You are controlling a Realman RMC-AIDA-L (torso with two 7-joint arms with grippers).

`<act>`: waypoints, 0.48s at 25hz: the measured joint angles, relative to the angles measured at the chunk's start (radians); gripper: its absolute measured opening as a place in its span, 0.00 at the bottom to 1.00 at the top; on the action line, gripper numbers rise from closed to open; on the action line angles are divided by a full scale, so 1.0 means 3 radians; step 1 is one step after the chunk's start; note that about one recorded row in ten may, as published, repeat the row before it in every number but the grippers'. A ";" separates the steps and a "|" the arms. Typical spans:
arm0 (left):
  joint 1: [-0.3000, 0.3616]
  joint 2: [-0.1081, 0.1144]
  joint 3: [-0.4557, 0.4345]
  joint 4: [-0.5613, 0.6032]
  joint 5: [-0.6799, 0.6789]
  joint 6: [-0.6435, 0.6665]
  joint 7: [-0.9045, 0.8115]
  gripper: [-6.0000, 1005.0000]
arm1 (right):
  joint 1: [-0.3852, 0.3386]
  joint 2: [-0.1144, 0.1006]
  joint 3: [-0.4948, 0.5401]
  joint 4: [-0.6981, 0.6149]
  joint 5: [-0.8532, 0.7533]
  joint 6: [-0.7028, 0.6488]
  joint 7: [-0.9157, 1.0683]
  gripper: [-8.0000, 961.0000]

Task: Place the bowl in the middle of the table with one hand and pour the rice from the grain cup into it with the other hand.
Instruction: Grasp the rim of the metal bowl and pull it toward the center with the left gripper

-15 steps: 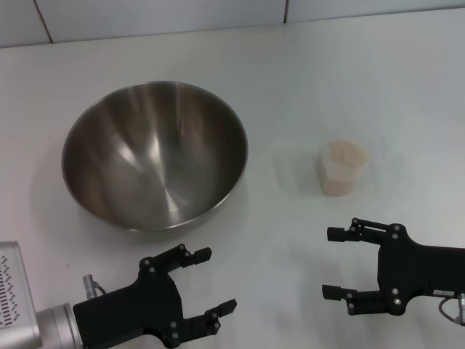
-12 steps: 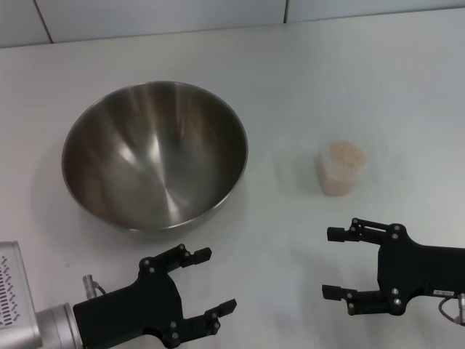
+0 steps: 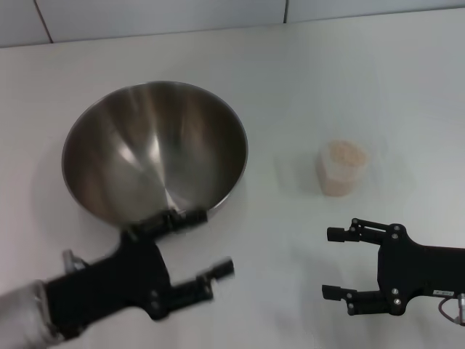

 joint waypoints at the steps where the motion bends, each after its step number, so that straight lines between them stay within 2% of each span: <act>1: 0.0000 0.0000 0.0000 0.0000 0.0000 0.0000 0.0000 0.78 | 0.0000 0.0000 0.0000 0.0000 0.0000 0.0000 0.0000 0.86; 3: -0.0009 0.0004 -0.0270 0.0136 -0.0065 0.0298 -0.0298 0.78 | 0.0000 0.0000 0.0000 0.0000 0.0000 0.0000 0.0000 0.86; 4: 0.0009 0.0004 -0.0431 0.0325 -0.0056 0.0366 -0.0562 0.78 | 0.0000 0.0000 0.0000 0.0000 0.0000 0.0000 0.0000 0.86; 5: 0.0124 0.0009 -0.0598 0.0872 0.0116 0.0275 -0.1088 0.78 | -0.0001 0.0000 0.0000 0.0000 0.0000 0.0000 0.0001 0.86; 6: 0.0124 0.0009 -0.0598 0.0872 0.0116 0.0275 -0.1088 0.78 | -0.0001 0.0000 0.0000 0.0000 0.0000 0.0000 0.0001 0.86; 7: 0.0278 0.0011 -0.0637 0.1592 0.0474 -0.0116 -0.1621 0.78 | -0.0004 0.0000 0.0000 0.0000 0.0000 0.0000 0.0001 0.86; 8: 0.0278 0.0011 -0.0637 0.1592 0.0474 -0.0116 -0.1621 0.77 | -0.0007 0.0000 0.0000 0.0000 0.0000 0.0001 0.0001 0.86; 9: 0.0349 0.0010 -0.0644 0.1957 0.0675 -0.0364 -0.1892 0.77 | -0.0008 0.0000 0.0000 0.0000 0.0000 0.0000 0.0001 0.86; 10: 0.0408 0.0010 -0.0663 0.2514 0.1134 -0.0987 -0.2518 0.77 | -0.0008 0.0000 0.0001 0.0000 0.0000 0.0001 0.0004 0.86; 11: 0.0408 0.0010 -0.0663 0.2514 0.1134 -0.0987 -0.2518 0.76 | -0.0008 0.0000 0.0001 0.0000 0.0000 0.0001 0.0004 0.86; 12: 0.0358 0.0015 -0.0732 0.2842 0.1544 -0.1348 -0.3139 0.76 | -0.0008 0.0000 0.0000 0.0000 0.0000 0.0000 0.0004 0.86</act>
